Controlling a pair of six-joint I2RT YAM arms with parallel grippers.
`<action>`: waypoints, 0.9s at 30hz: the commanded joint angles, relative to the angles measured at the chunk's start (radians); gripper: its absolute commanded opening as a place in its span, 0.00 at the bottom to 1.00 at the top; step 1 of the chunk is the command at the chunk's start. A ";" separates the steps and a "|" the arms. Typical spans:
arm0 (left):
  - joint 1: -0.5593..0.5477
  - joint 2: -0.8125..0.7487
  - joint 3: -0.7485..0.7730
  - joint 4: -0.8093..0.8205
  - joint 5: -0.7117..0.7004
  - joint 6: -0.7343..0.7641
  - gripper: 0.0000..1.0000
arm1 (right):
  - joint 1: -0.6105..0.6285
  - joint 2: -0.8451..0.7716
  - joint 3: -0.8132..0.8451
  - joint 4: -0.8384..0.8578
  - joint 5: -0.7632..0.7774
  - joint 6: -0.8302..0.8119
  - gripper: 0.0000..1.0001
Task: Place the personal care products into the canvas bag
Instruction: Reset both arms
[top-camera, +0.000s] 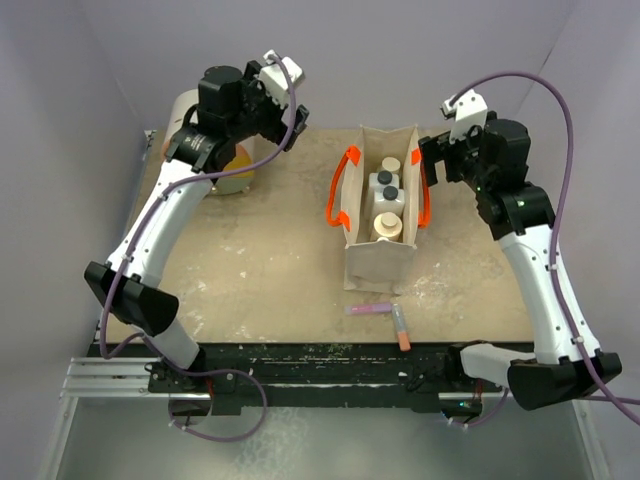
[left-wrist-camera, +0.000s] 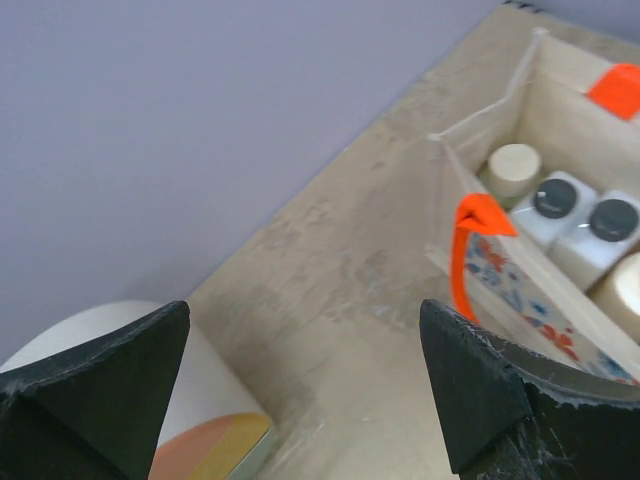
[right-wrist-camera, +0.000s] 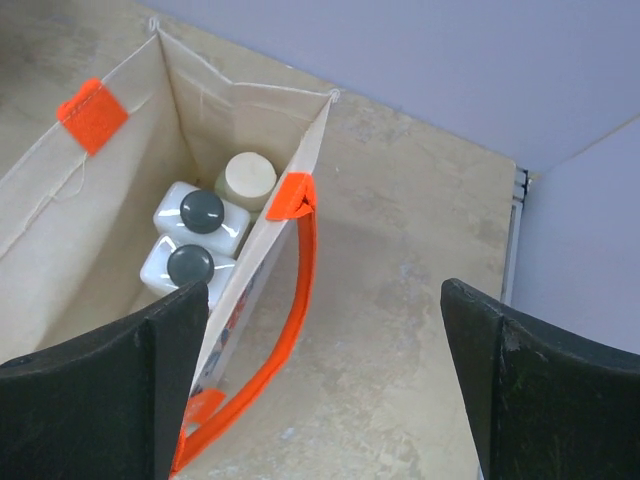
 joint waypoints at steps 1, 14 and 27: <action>0.016 -0.064 0.001 0.034 -0.246 0.003 0.99 | -0.002 -0.008 0.066 0.007 0.081 0.126 1.00; 0.092 -0.268 -0.176 -0.031 -0.354 -0.053 0.99 | -0.007 0.051 0.266 -0.175 0.164 0.052 1.00; 0.141 -0.566 -0.546 0.146 -0.272 -0.075 0.99 | -0.011 -0.100 0.057 0.030 0.168 0.119 1.00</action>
